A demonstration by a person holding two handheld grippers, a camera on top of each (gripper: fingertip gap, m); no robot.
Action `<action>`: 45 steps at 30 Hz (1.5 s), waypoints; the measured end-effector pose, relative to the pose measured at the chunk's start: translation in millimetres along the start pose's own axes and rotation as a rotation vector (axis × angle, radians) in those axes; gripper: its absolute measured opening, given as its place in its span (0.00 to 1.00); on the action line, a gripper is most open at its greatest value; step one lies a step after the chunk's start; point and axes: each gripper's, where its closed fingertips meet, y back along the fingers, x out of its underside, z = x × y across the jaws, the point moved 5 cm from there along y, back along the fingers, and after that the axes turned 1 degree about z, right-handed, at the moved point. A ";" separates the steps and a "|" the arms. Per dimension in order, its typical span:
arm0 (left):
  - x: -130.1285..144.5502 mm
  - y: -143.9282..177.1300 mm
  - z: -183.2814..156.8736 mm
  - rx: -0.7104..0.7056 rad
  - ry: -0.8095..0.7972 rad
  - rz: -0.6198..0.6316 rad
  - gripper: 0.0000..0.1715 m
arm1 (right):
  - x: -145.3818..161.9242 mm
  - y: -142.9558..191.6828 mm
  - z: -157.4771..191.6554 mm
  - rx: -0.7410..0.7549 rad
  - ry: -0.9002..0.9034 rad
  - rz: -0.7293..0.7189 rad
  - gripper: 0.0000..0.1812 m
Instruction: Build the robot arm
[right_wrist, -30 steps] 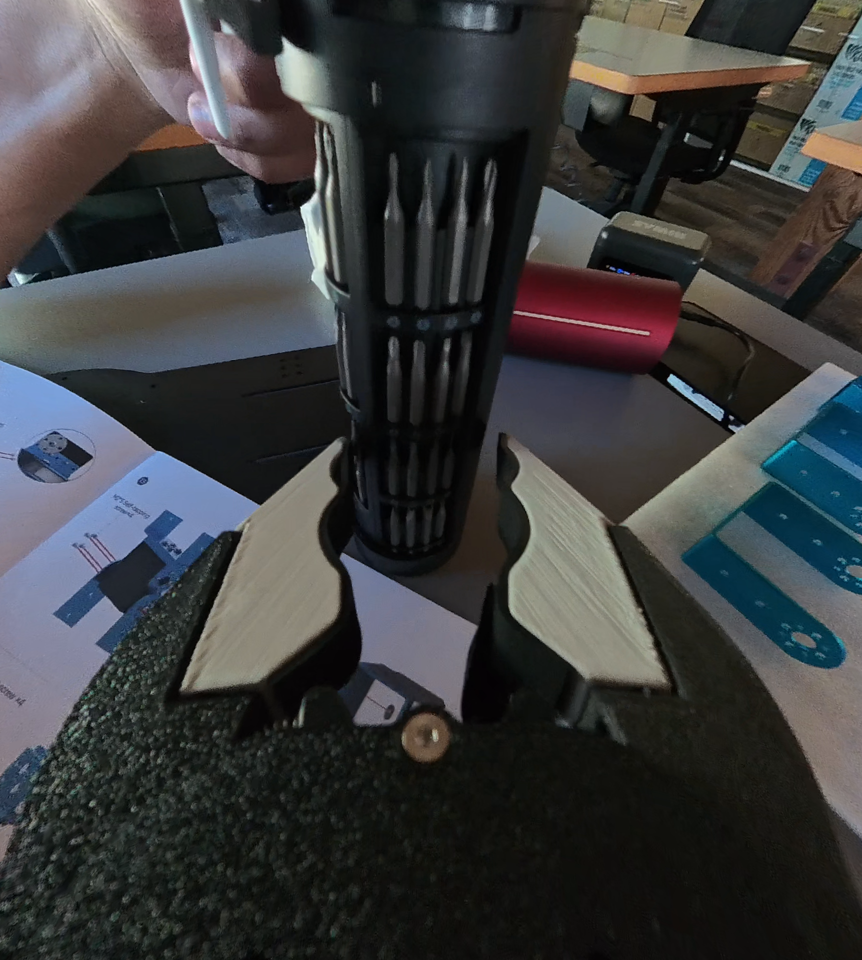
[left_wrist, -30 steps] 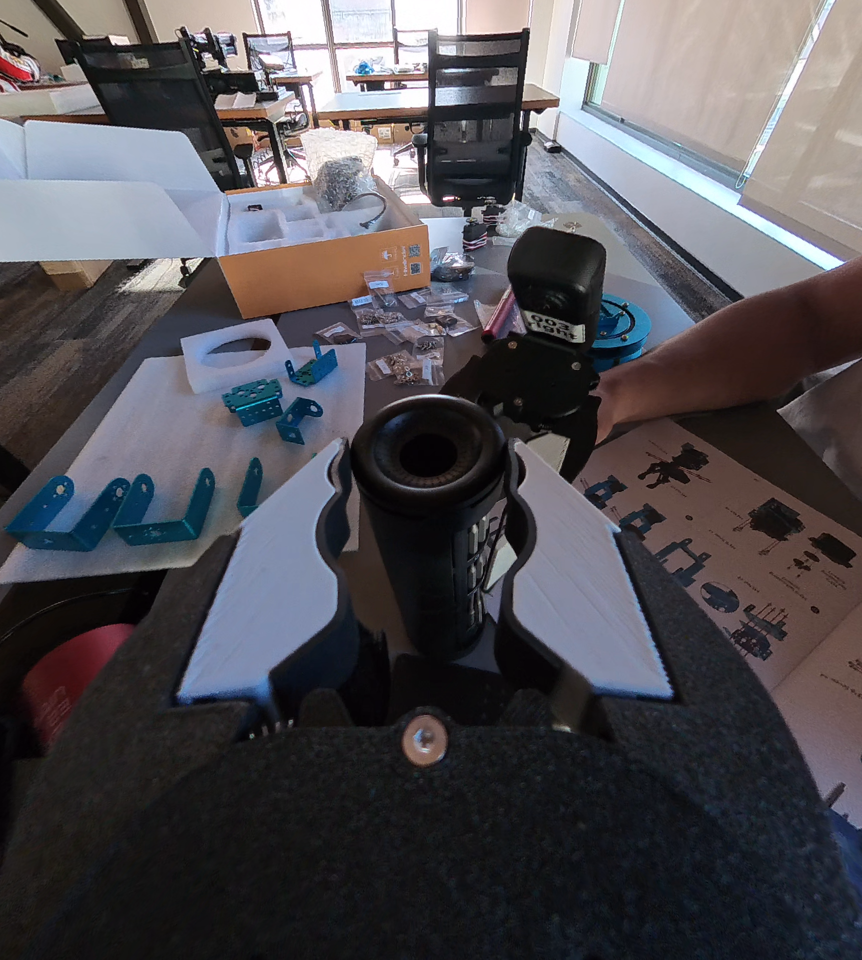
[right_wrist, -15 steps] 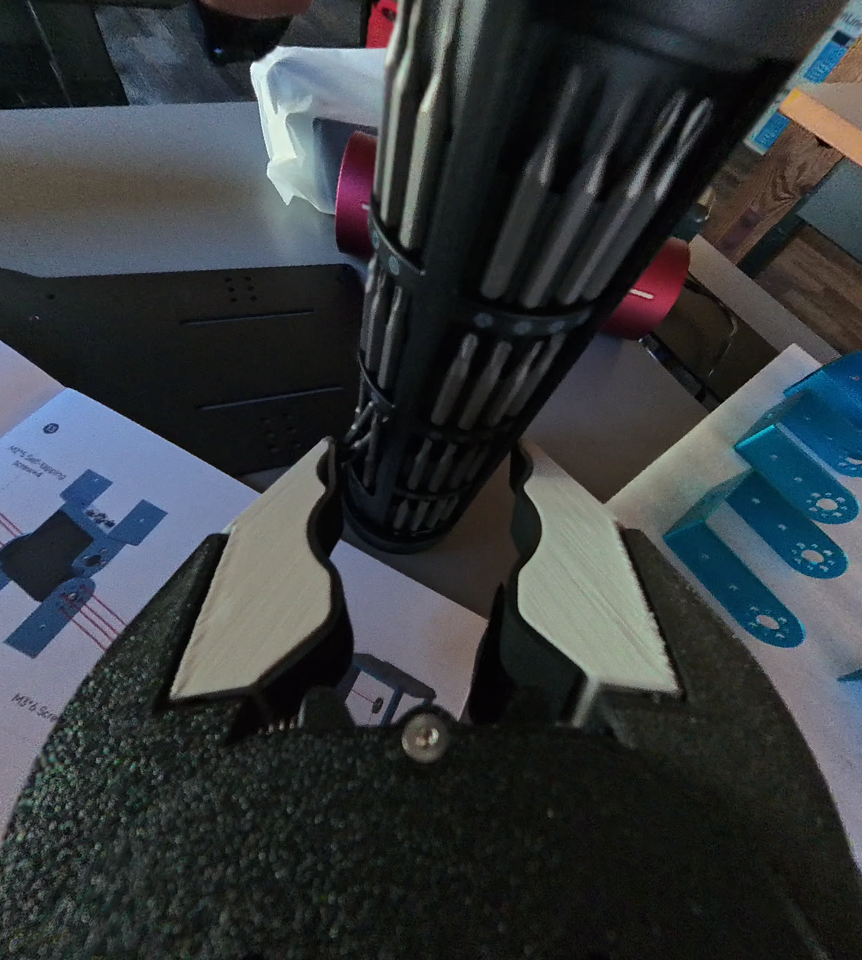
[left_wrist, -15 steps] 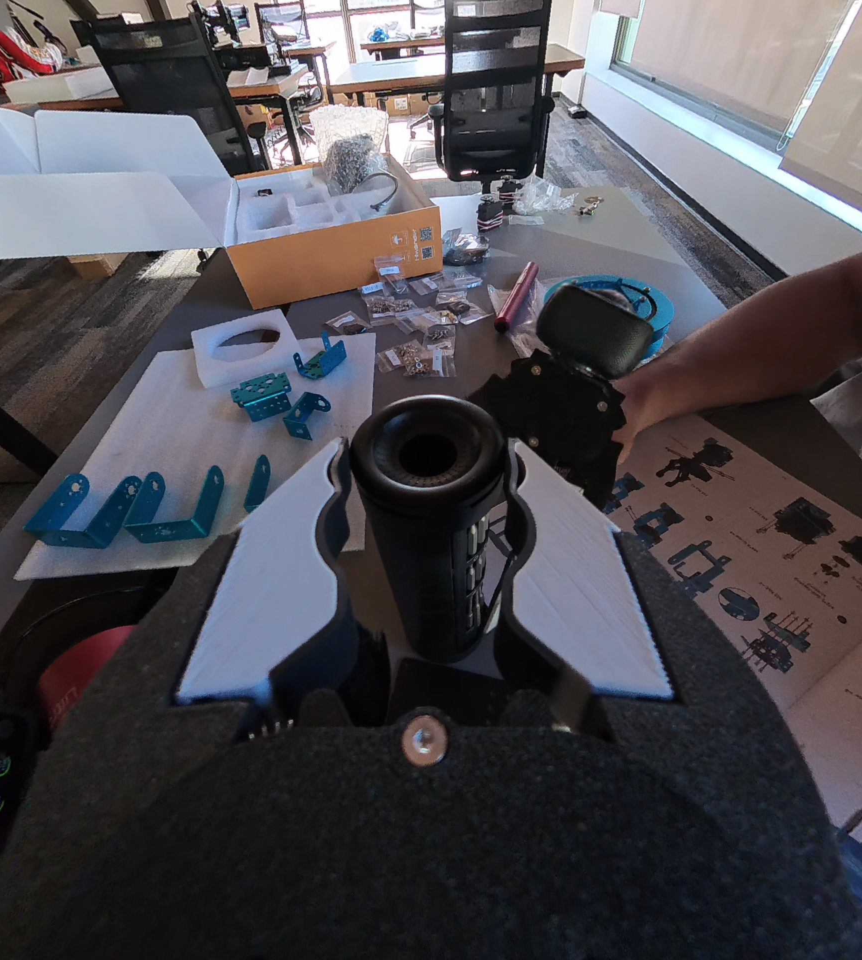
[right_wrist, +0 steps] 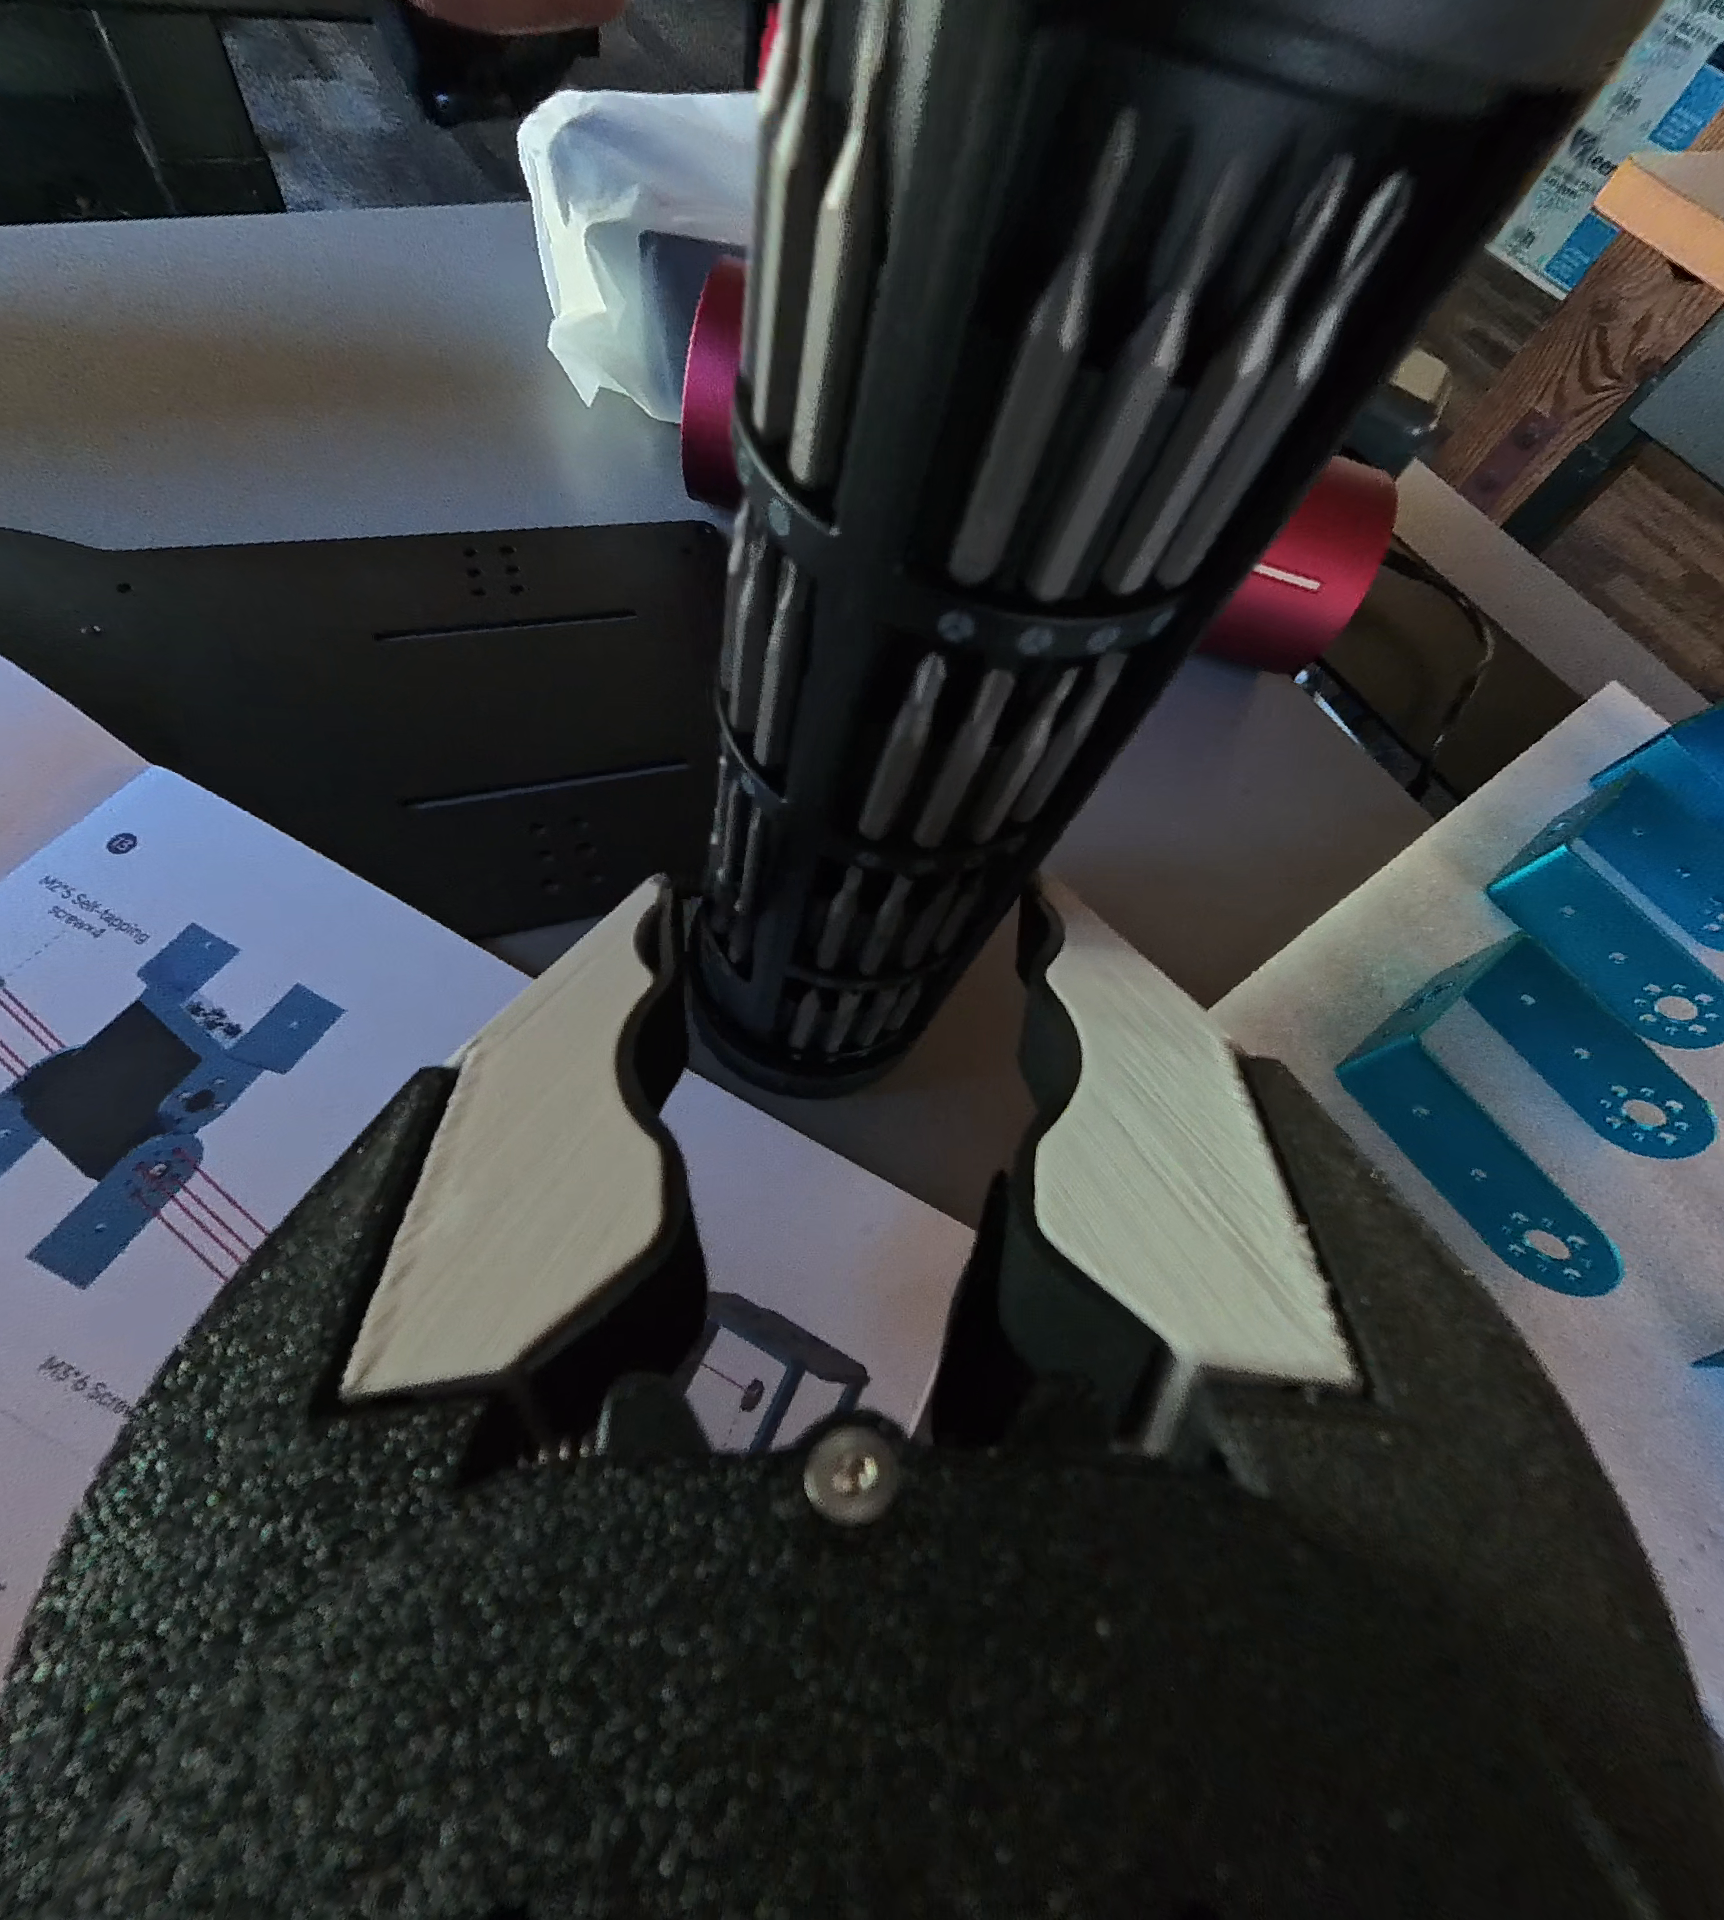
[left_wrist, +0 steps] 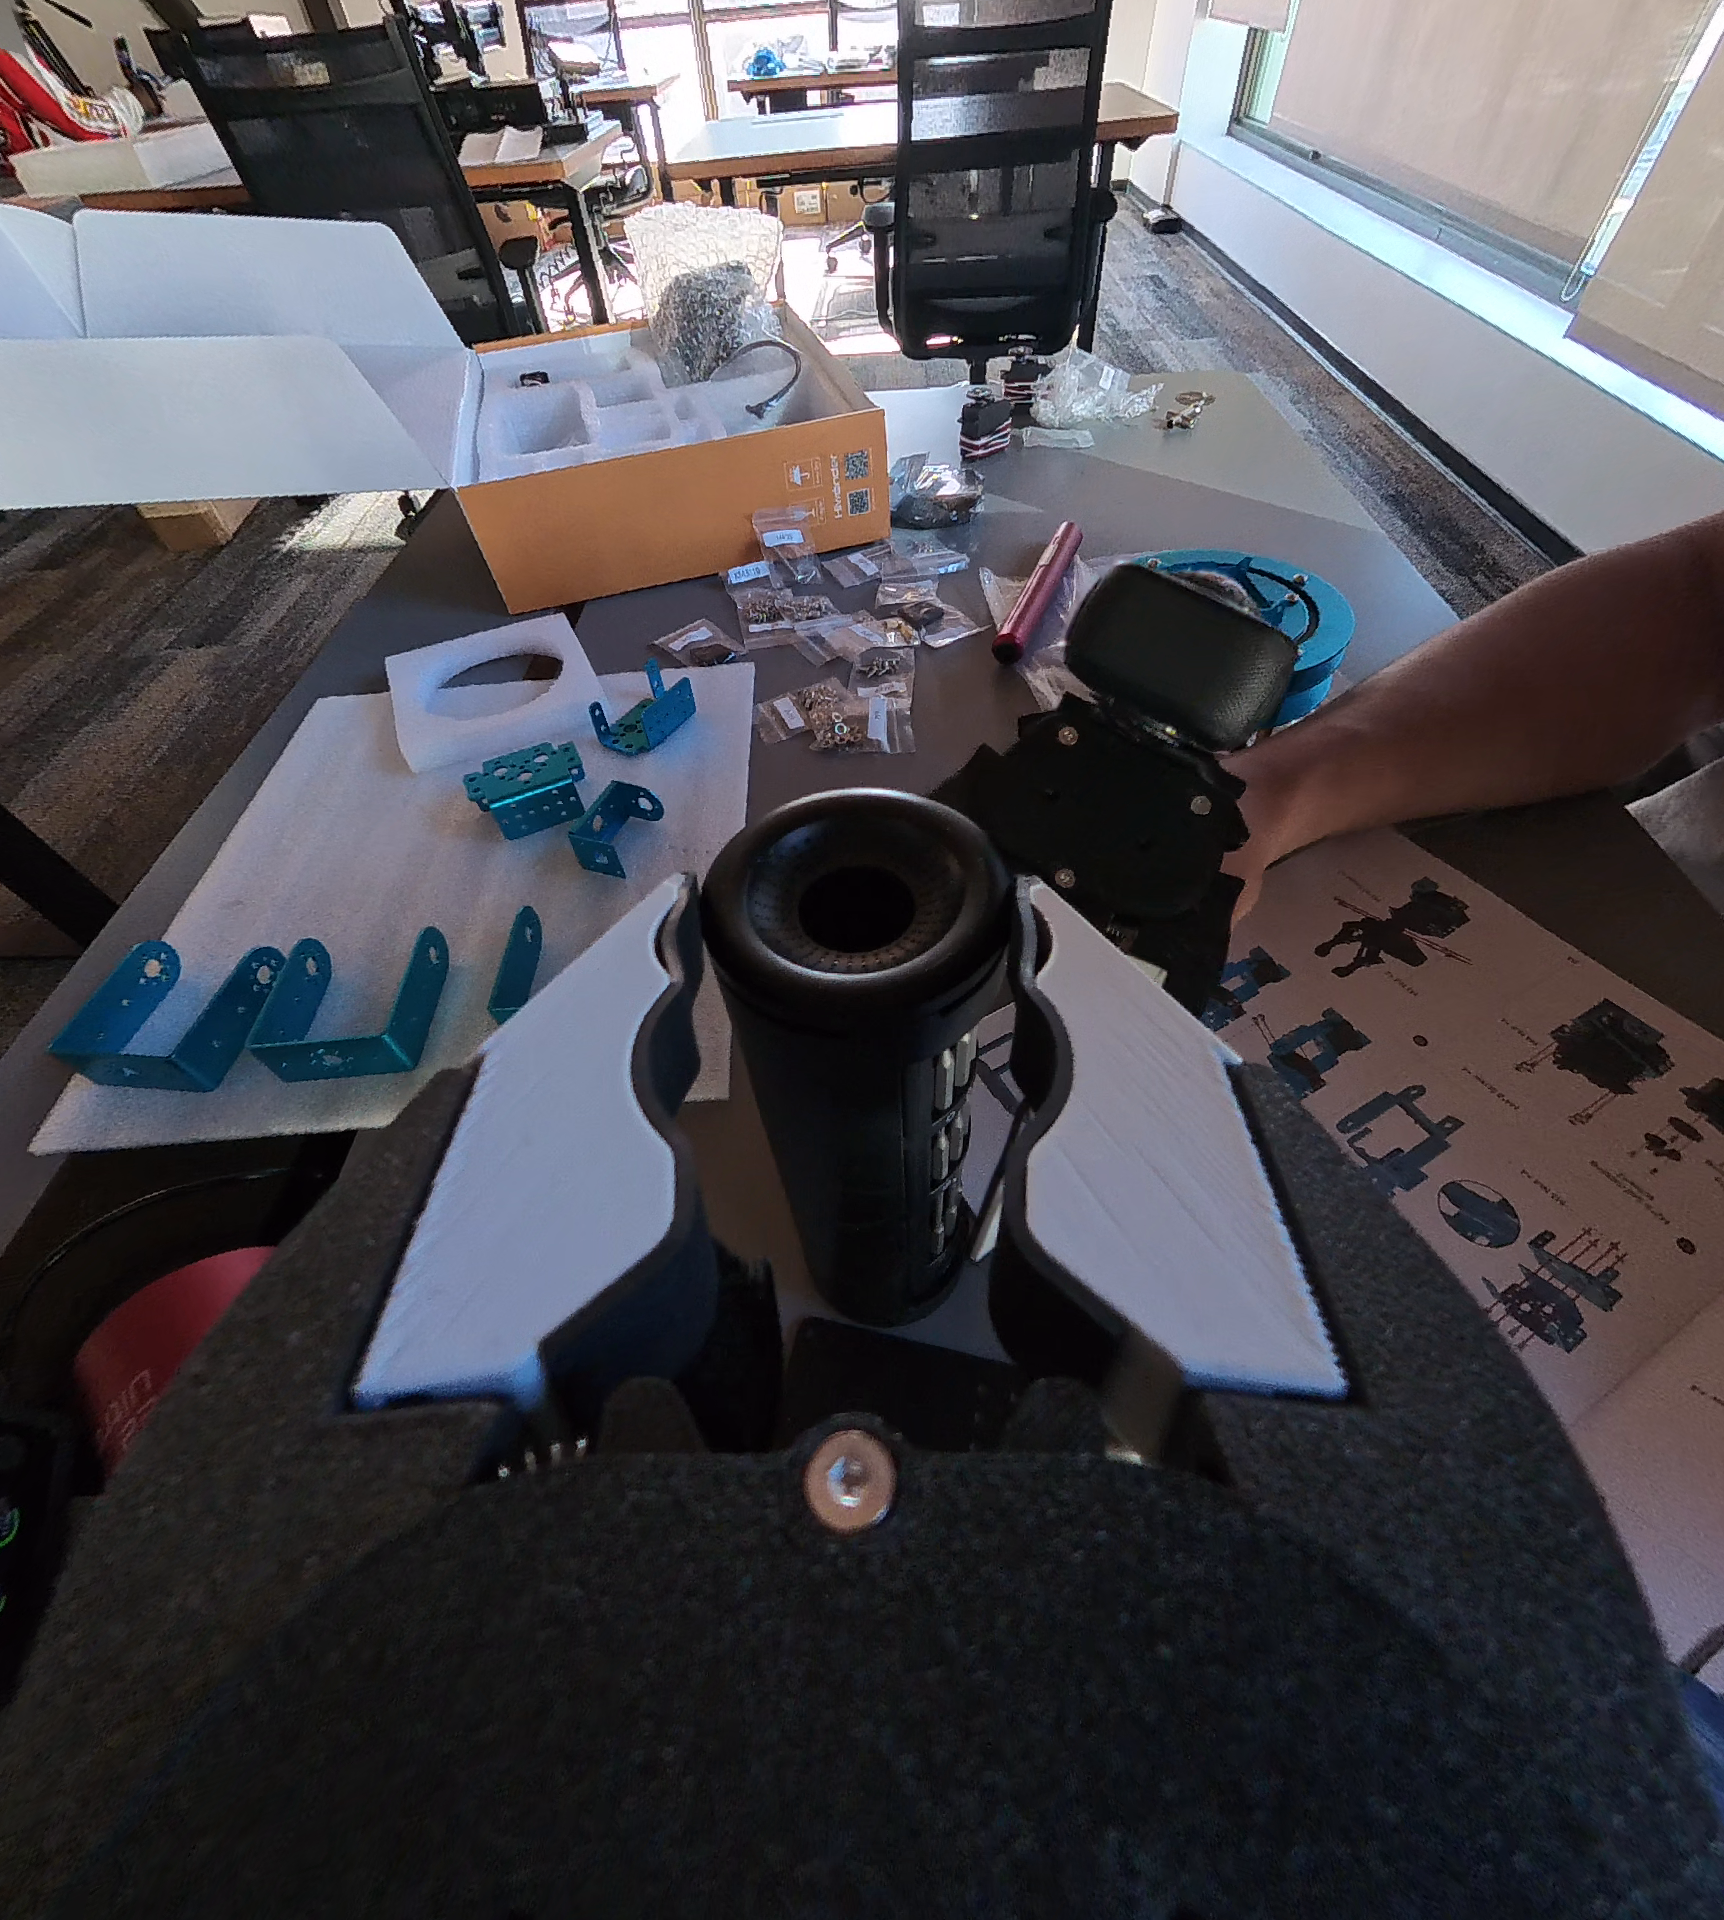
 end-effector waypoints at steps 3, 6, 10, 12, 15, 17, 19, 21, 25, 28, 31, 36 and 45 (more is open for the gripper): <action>-0.2 -0.1 -0.3 -0.002 -0.001 0.003 0.34 | 0.0 -0.7 -0.7 0.021 0.005 0.004 0.34; -0.3 0.2 -0.3 -0.003 -0.001 0.007 0.34 | 0.1 -0.2 -2.4 -0.018 -0.024 -0.005 0.32; -0.1 0.7 -0.5 -0.005 0.000 0.006 0.34 | 0.5 0.1 -3.7 -0.053 -0.038 -0.012 0.31; 0.0 0.9 -0.6 -0.004 0.000 0.005 0.34 | 0.6 0.3 -4.4 -0.071 -0.046 -0.018 0.30; -0.2 0.6 -0.8 -0.003 -0.001 0.005 0.34 | 0.7 1.0 -5.1 -0.090 -0.061 -0.025 0.29; -0.3 0.1 -1.0 -0.002 -0.001 0.004 0.34 | 0.7 1.2 -4.8 -0.082 -0.061 -0.024 0.30; -0.5 -0.4 -1.5 -0.001 -0.003 0.005 0.34 | 0.9 1.5 -4.0 -0.066 -0.056 -0.021 0.30; -0.5 -0.2 -1.5 -0.003 -0.004 0.008 0.34 | 0.7 2.6 -3.3 -0.048 -0.041 -0.024 0.31; -0.5 0.2 -1.3 -0.004 -0.003 0.008 0.34 | 1.6 9.0 -2.6 -0.016 -0.032 -0.028 0.35; -0.4 0.2 -1.4 -0.005 -0.004 0.010 0.34 | 1.8 18.1 -2.6 0.026 -0.017 -0.045 0.31; -0.4 0.2 -1.4 -0.004 -0.003 0.009 0.34 | -4.6 28.8 -3.5 0.050 -0.027 -0.105 0.27; -0.2 0.2 -1.9 0.001 -0.001 0.001 0.34 | -10.6 32.3 -6.5 0.031 -0.068 -0.154 0.24; 1.8 2.0 -1.7 0.033 0.020 -0.028 0.34 | -7.9 33.6 -9.1 -0.077 -0.117 -0.172 0.14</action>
